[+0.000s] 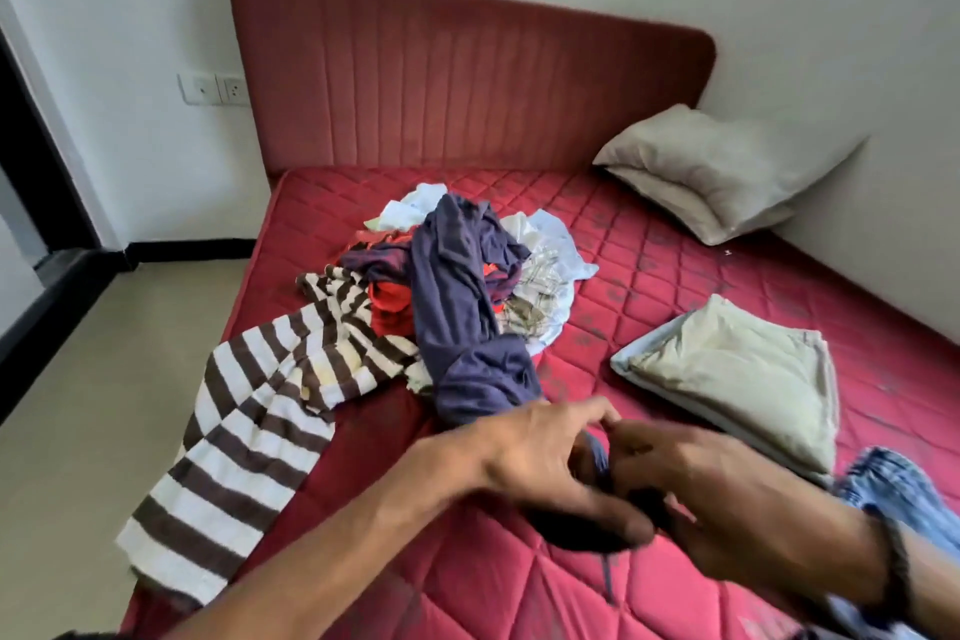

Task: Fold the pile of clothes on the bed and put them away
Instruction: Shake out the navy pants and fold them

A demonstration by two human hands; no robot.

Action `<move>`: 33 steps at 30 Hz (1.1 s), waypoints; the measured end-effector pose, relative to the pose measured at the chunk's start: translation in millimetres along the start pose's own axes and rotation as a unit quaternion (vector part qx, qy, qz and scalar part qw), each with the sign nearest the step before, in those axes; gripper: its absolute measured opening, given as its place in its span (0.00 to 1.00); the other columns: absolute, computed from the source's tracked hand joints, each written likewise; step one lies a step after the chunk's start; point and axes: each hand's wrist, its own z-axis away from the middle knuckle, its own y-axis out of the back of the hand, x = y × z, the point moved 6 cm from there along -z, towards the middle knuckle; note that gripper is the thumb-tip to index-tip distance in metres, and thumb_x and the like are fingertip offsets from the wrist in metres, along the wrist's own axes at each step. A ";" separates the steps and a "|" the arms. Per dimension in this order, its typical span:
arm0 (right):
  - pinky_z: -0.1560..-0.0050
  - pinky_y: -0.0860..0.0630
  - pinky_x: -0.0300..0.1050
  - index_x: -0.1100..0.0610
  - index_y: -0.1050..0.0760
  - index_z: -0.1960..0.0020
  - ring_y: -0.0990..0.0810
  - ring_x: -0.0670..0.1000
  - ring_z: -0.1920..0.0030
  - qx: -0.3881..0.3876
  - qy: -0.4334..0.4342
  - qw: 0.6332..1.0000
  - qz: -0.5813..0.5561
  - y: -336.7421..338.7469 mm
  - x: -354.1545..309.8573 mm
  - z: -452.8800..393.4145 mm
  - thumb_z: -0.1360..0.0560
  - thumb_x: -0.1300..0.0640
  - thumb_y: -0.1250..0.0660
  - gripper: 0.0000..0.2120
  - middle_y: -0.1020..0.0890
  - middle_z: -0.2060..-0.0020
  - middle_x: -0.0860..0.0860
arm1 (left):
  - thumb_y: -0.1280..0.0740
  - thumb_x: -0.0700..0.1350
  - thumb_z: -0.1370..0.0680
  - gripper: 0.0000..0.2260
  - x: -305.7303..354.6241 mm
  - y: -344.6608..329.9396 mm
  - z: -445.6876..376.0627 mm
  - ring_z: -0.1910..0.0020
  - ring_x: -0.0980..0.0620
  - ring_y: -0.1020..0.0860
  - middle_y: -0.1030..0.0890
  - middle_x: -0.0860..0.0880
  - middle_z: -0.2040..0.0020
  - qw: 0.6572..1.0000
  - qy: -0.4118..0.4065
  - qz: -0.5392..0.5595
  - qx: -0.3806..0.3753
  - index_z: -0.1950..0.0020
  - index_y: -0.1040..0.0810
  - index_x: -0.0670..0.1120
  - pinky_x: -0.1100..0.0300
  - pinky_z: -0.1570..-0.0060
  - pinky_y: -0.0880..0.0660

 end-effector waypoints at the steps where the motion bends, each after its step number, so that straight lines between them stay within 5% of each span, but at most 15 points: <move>1: 0.55 0.23 0.48 0.47 0.22 0.55 0.21 0.45 0.52 0.048 0.000 0.999 0.003 22.7 -1.6 6.3 0.29 0.65 0.31 0.13 0.21 0.54 0.40 | 0.19 0.55 0.29 0.25 13.9 9.8 -5.3 0.63 0.57 0.20 0.18 0.56 0.62 0.999 0.004 0.048 -0.015 0.39 0.28 0.56 0.59 0.60 0.24; 4: 0.53 0.22 0.44 0.46 0.20 0.56 0.18 0.45 0.55 0.233 -0.035 0.971 -0.036 100.3 -2.7 23.3 0.32 0.71 0.26 0.19 0.18 0.58 0.43 | 0.21 0.41 0.26 0.19 69.0 52.3 -13.9 0.60 0.51 0.22 0.18 0.52 0.60 0.981 -0.038 0.182 0.049 0.42 0.26 0.48 0.56 0.58 0.25; 9: 0.57 0.21 0.34 0.55 0.20 0.53 0.17 0.45 0.59 0.428 -0.031 0.874 -0.230 211.0 -2.5 34.8 0.29 0.76 0.30 0.16 0.15 0.60 0.49 | 0.21 0.38 0.27 0.16 165.9 135.1 -11.0 0.55 0.55 0.21 0.17 0.50 0.54 0.960 -0.137 0.134 0.202 0.45 0.22 0.46 0.58 0.50 0.24; 15: 0.56 0.16 0.43 0.61 0.19 0.41 0.13 0.52 0.54 0.389 0.000 0.838 -0.384 258.6 -24.1 -7.8 0.24 0.62 0.25 0.12 0.12 0.53 0.58 | 0.20 0.43 0.27 0.06 257.9 234.2 8.5 0.60 0.63 0.19 0.15 0.56 0.60 0.937 -0.137 -0.067 0.313 0.54 0.15 0.49 0.67 0.56 0.24; 17: 0.46 0.15 0.53 0.63 0.18 0.42 0.14 0.55 0.50 0.345 0.008 0.868 -0.356 259.6 -34.3 -19.0 0.26 0.65 0.23 0.14 0.13 0.48 0.59 | 0.22 0.42 0.25 0.05 278.4 260.7 22.9 0.63 0.61 0.20 0.16 0.53 0.61 0.927 -0.130 -0.057 0.348 0.55 0.17 0.46 0.66 0.59 0.24; 21: 0.44 0.17 0.58 0.60 0.17 0.47 0.12 0.54 0.51 0.235 -0.054 0.936 -0.258 223.6 -36.6 -38.8 0.28 0.66 0.22 0.11 0.12 0.52 0.53 | 0.25 0.43 0.22 0.05 289.8 309.1 68.3 0.59 0.57 0.21 0.18 0.50 0.57 0.871 -0.119 -0.029 0.476 0.48 0.19 0.46 0.66 0.56 0.25; 25: 0.40 0.18 0.57 0.58 0.16 0.43 0.14 0.54 0.48 0.165 -0.041 0.943 -0.288 217.7 -23.4 -35.9 0.24 0.59 0.23 0.11 0.13 0.47 0.57 | 0.27 0.42 0.20 0.06 260.4 352.5 135.5 0.55 0.54 0.22 0.19 0.51 0.54 0.801 -0.108 0.044 0.587 0.44 0.21 0.46 0.62 0.51 0.24; 30: 0.39 0.19 0.55 0.46 0.17 0.44 0.15 0.51 0.47 0.146 -0.065 0.979 -0.124 266.6 -7.1 -45.3 0.30 0.56 0.18 0.17 0.13 0.45 0.53 | 0.25 0.39 0.24 0.07 243.9 344.8 184.9 0.55 0.51 0.18 0.15 0.48 0.54 0.868 -0.071 0.120 0.476 0.48 0.18 0.47 0.61 0.52 0.21; 33: 0.36 0.22 0.47 0.40 0.24 0.34 0.19 0.49 0.39 0.172 -0.075 0.982 0.008 298.7 -34.8 -68.9 0.40 0.39 0.15 0.37 0.18 0.38 0.45 | 0.23 0.42 0.26 0.09 244.8 323.0 187.3 0.50 0.50 0.17 0.13 0.42 0.48 0.908 0.006 0.002 0.418 0.46 0.14 0.43 0.55 0.43 0.23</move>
